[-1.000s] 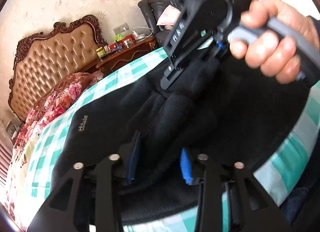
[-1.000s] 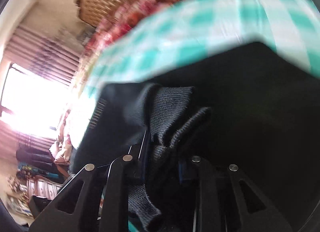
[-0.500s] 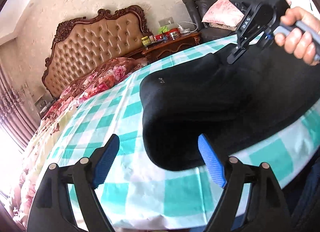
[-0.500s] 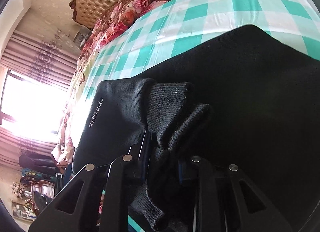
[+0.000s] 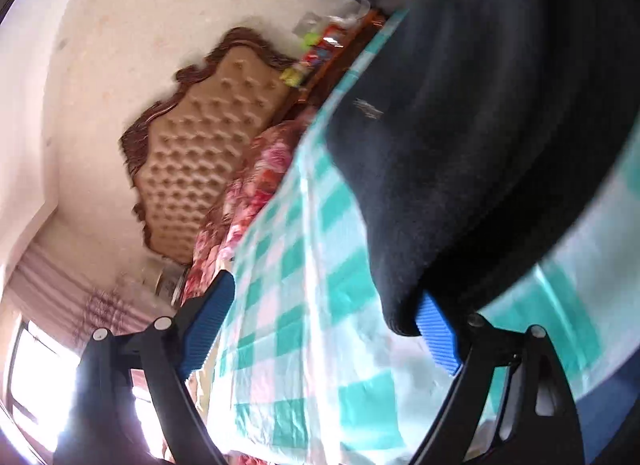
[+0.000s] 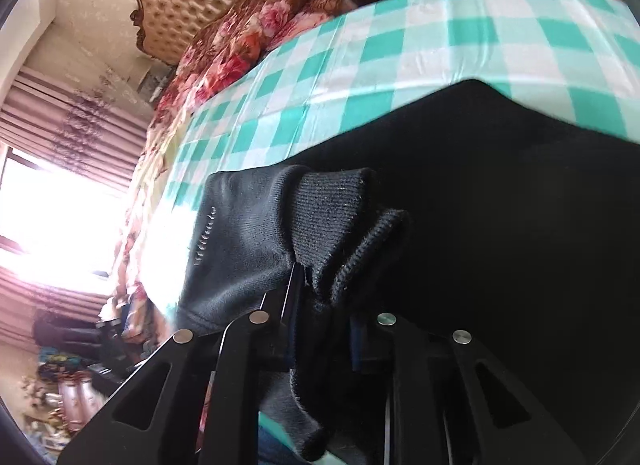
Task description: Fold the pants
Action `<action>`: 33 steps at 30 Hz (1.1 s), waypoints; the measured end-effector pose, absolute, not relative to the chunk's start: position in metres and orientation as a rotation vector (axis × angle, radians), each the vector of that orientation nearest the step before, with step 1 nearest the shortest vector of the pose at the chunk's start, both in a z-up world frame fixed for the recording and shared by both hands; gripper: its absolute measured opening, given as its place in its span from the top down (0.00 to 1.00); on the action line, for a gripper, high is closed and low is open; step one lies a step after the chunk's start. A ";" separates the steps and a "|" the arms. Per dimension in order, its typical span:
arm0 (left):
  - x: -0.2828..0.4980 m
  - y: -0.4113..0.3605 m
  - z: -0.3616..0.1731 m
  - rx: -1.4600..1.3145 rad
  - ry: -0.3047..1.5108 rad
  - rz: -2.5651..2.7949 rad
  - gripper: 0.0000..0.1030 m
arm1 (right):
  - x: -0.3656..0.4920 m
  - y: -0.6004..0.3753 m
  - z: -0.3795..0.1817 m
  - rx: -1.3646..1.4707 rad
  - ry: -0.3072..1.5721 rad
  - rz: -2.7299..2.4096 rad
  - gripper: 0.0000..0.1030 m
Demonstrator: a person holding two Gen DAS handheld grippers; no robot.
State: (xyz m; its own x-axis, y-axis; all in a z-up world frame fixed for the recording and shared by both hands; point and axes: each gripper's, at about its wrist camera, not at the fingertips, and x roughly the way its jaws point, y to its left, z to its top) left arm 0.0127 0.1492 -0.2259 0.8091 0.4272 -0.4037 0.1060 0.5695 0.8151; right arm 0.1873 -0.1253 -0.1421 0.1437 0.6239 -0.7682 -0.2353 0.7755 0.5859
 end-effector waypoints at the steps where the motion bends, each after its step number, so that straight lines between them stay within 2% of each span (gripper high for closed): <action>1: 0.008 0.150 -0.232 0.991 0.590 0.197 0.16 | 0.183 -0.123 -0.146 0.338 1.293 0.628 0.82; 7: 0.000 0.176 -0.213 0.778 0.606 0.095 0.16 | 0.182 -0.136 -0.176 0.353 1.265 0.613 0.81; 9: -0.006 0.188 -0.203 0.657 0.688 0.038 0.16 | 0.179 -0.135 -0.174 0.321 1.243 0.616 0.81; 11: -0.015 0.200 -0.196 0.545 0.760 -0.008 0.21 | 0.176 -0.129 -0.170 0.267 1.216 0.611 0.80; 13: -0.020 0.225 -0.183 0.344 0.828 -0.067 0.55 | 0.175 -0.127 -0.170 0.252 1.210 0.608 0.80; 14: -0.022 0.236 -0.176 0.243 0.828 -0.092 0.63 | 0.175 -0.127 -0.171 0.254 1.210 0.608 0.80; 15: -0.020 0.249 -0.164 0.102 0.804 -0.118 0.76 | 0.175 -0.129 -0.172 0.255 1.209 0.608 0.80; 16: -0.014 0.263 -0.151 -0.078 0.756 -0.158 0.81 | 0.176 -0.130 -0.174 0.258 1.210 0.605 0.80; 18: -0.001 0.261 -0.144 -0.215 0.717 -0.252 0.81 | 0.178 -0.129 -0.175 0.261 1.212 0.603 0.80; 23: 0.050 0.234 -0.176 -0.185 0.844 -0.294 0.83 | 0.177 -0.126 -0.169 0.230 1.204 0.602 0.80; 25: 0.052 0.240 -0.187 -0.193 0.840 -0.283 0.87 | 0.174 -0.119 -0.162 0.198 1.184 0.615 0.80; 29: 0.044 0.232 -0.181 -0.119 0.845 -0.244 0.87 | 0.169 -0.100 -0.136 0.076 1.096 0.635 0.81; 33: 0.055 0.243 -0.159 -0.228 0.783 -0.275 0.87 | 0.173 -0.099 -0.120 0.020 1.022 0.614 0.81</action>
State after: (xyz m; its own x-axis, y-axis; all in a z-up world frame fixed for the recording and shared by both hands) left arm 0.0553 0.2430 -0.1593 0.6766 -0.3259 -0.6603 0.1585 0.9401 -0.3017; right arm 0.1727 -0.0988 -0.1203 0.3697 0.4874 -0.7911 -0.4694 0.8327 0.2938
